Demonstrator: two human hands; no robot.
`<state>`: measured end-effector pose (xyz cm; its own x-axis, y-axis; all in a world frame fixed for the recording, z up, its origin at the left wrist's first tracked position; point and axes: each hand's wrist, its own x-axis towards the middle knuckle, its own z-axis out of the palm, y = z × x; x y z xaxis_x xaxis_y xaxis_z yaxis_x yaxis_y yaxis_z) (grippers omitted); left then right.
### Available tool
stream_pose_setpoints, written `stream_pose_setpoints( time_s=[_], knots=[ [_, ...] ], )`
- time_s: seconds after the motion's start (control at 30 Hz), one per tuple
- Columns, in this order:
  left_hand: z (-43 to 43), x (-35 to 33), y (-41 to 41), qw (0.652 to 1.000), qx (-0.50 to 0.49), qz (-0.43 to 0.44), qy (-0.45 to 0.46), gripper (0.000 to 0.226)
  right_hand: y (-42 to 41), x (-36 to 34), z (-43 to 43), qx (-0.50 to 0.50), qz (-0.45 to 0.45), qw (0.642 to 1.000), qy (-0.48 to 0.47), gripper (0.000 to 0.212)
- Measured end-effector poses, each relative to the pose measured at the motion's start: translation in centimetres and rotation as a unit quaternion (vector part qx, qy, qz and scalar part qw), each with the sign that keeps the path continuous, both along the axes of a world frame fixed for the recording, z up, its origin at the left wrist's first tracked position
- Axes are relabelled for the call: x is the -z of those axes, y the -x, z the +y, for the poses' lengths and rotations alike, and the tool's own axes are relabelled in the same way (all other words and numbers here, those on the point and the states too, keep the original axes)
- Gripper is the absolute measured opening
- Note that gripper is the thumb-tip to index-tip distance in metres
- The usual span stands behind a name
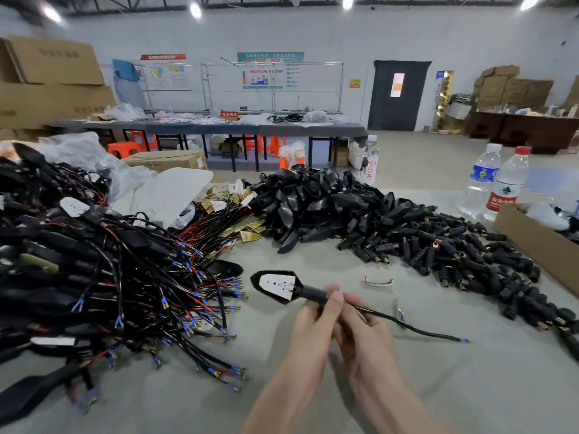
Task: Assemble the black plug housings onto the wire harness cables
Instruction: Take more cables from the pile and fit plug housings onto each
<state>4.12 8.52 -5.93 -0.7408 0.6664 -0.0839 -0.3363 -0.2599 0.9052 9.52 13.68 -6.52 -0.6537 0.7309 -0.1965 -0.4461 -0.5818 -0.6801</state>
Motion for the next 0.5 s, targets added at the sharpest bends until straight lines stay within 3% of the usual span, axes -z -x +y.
stream_pose_setpoints(
  time_s=[0.17,0.37,0.5],
  knots=[
    [-3.7,-1.4,2.6,0.996,-0.084,0.007,0.020,0.023,3.7,-1.3,-4.4,-0.033,0.002,0.999,0.020,0.024],
    [-8.8,-5.1,8.1,0.981,-0.091,0.123,0.118,0.035,8.1,-4.5,-9.8,-0.082,0.018,0.995,0.058,0.028],
    [-11.7,-9.6,12.7,0.970,-0.126,0.154,0.141,0.036,11.4,-7.8,-12.7,-0.168,0.044,0.985,0.015,0.025]
  ],
)
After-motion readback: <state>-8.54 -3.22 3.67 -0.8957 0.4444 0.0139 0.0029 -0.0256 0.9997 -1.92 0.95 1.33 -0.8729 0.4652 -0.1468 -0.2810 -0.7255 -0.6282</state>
